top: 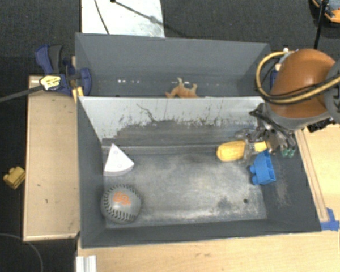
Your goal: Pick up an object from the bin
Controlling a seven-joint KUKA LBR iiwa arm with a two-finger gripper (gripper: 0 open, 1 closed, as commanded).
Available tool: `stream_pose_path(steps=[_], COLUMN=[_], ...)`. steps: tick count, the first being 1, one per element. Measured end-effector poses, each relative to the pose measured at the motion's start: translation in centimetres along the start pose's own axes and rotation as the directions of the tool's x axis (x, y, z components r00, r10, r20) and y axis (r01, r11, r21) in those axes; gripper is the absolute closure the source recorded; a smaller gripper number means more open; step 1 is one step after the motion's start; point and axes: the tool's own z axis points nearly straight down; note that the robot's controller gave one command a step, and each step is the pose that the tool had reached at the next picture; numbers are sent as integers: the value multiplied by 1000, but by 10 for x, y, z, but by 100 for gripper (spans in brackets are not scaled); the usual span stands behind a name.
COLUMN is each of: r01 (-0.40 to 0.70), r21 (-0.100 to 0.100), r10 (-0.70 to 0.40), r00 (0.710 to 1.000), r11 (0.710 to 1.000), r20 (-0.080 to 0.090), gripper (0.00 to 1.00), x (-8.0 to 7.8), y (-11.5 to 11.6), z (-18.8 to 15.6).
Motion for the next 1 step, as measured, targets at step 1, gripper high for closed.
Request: stream_pose_path(steps=[1], r01=[-1], r21=[0], r10=[1], r00=[1000], r11=[1000], r20=[1], gripper=[100], x=[0], y=[0], z=[-9])
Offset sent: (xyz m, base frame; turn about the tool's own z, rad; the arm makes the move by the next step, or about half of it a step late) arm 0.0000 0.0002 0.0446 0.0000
